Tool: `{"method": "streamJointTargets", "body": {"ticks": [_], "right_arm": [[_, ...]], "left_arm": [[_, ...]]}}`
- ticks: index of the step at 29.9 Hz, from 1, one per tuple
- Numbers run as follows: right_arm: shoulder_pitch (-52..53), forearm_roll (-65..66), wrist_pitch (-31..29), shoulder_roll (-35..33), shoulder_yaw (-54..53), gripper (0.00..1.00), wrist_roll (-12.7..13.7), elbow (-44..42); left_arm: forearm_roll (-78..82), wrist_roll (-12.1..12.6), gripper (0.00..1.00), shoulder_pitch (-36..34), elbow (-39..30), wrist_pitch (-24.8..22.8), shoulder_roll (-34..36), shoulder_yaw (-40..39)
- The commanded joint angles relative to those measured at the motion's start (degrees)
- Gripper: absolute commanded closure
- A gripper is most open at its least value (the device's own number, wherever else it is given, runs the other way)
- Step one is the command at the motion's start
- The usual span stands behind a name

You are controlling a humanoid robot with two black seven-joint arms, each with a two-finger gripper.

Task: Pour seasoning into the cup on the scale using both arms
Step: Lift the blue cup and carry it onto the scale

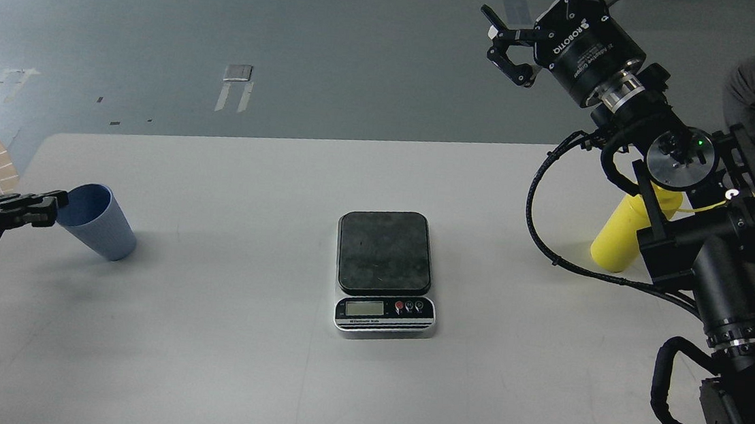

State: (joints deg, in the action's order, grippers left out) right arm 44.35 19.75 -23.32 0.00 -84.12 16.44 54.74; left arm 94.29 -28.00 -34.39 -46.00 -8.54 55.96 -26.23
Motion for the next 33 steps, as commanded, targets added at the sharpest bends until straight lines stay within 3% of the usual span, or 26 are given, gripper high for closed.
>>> {"method": "streamJointTargets", "body": {"ticks": [1,7,15,26,33], "right_arm": [[0.1,0.0,0.1,0.0,-0.2,0.0,0.0,0.0],[0.1,0.0,0.3,0.0,-0.4,0.0,0.0,0.0],[0.3,0.0,0.3,0.0,-1.1,0.0,0.0,-0.1],[0.5,0.0,0.6,0.0,-2.8,0.0,0.0,-0.2],[0.6,-0.1,0.9,0.0,-3.7,0.0,0.0,-0.3]], "left_arm": [[-2.9,0.0,1.0,-4.3,-0.1,-2.6,0.1,0.0],[-3.1,0.0,1.0,-13.3,-3.2,-9.0,-0.2,-0.4],[-3.0,0.0,1.0,-18.3,-13.2,-12.6,-0.2,-0.2],[-1.9,0.0,1.0,-24.7,-16.7,-16.7,-12.7,0.1],[7.0,0.0,1.0,-25.6,-17.0,-18.4,-22.1,0.2]]}}
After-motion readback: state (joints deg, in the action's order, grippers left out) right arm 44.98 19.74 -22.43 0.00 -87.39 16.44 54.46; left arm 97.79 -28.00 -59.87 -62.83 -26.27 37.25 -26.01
